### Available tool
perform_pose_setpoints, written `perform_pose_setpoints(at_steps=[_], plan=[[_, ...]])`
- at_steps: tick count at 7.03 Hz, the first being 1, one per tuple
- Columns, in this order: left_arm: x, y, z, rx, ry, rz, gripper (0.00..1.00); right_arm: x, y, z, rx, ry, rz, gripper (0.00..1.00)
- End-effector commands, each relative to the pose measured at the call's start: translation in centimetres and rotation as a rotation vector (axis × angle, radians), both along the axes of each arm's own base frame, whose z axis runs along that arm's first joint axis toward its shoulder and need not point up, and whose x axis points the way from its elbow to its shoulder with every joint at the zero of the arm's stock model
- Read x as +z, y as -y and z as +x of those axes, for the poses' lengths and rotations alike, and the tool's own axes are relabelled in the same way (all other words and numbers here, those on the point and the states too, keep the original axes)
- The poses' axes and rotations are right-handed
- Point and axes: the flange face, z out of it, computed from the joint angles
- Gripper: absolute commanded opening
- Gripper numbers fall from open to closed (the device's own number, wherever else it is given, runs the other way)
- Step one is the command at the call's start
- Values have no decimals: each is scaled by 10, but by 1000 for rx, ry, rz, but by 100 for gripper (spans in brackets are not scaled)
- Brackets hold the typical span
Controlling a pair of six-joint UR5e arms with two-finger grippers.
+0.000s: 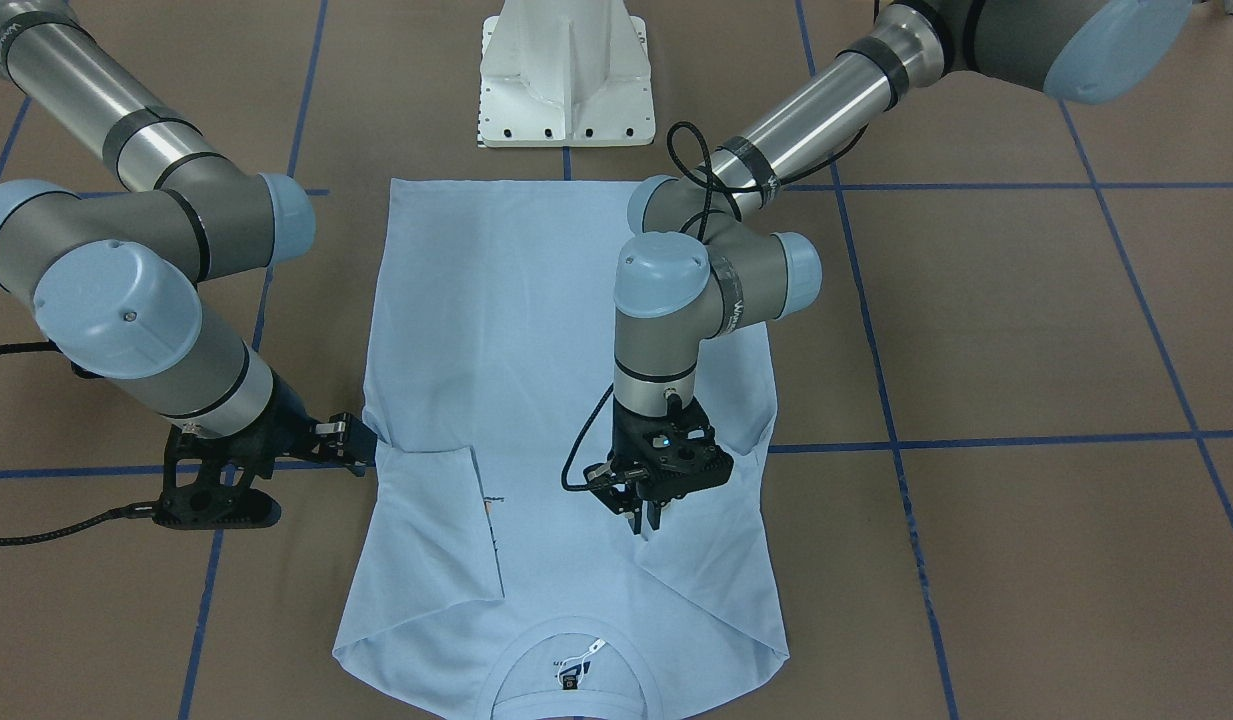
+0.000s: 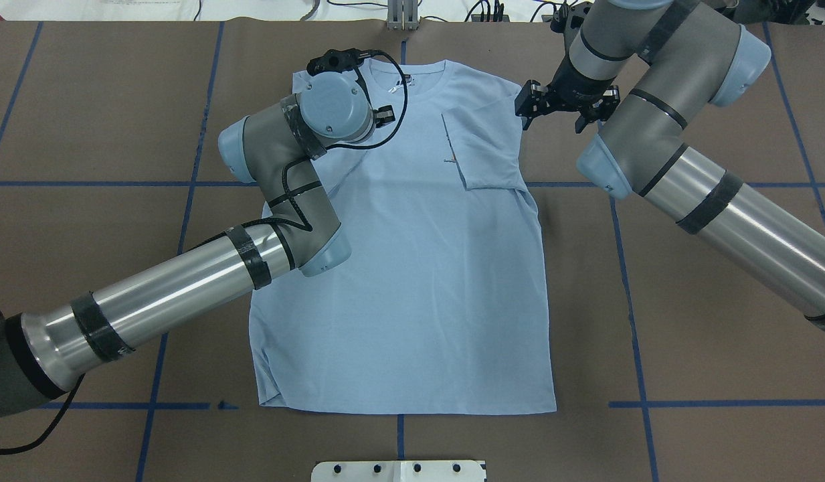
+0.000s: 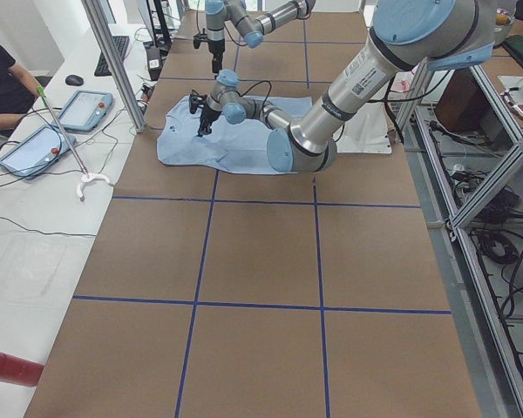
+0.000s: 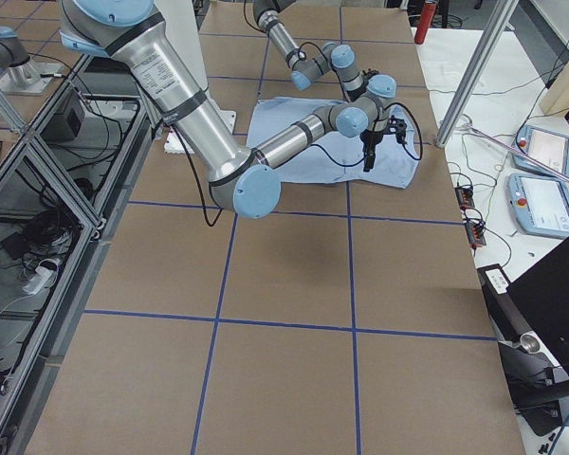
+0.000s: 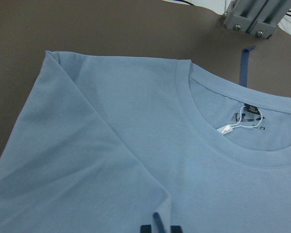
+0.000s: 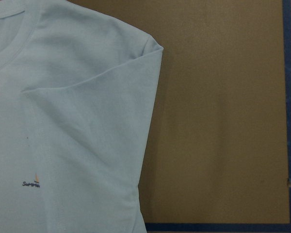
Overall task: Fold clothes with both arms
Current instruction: 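Fold the sleeve nearest the left gripper inward onto the shirt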
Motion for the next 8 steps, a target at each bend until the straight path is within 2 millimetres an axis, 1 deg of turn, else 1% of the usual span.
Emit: perform_pose_setpoints(at_steps=[1,2,3,4,5,6,7,8], plan=[[-8,-1,-1,12,-14,30,100,5,-6,-5,-5,9,11,100],[-17,-1,-6,14,-38,43,100,1,-9,-6,-3,15,12,100],[-19,-14,-18,59,-84,39,100,-12,-28,-7,26,40,4,100],[-7,-45,-45,134,-138,29,100,-17,-78,-19,24,35,68,100],[24,-74,-77,179,-124,40,100,-20,-127,-25,51,48,62,100],[35,-97,-111,218,-65,76,100,-19,-170,-32,51,66,36,100],[26,-128,-149,259,-12,100,100,-19,-220,-45,63,70,23,100],[20,-156,-183,273,7,105,100,-25,-273,-59,83,92,49,100]])
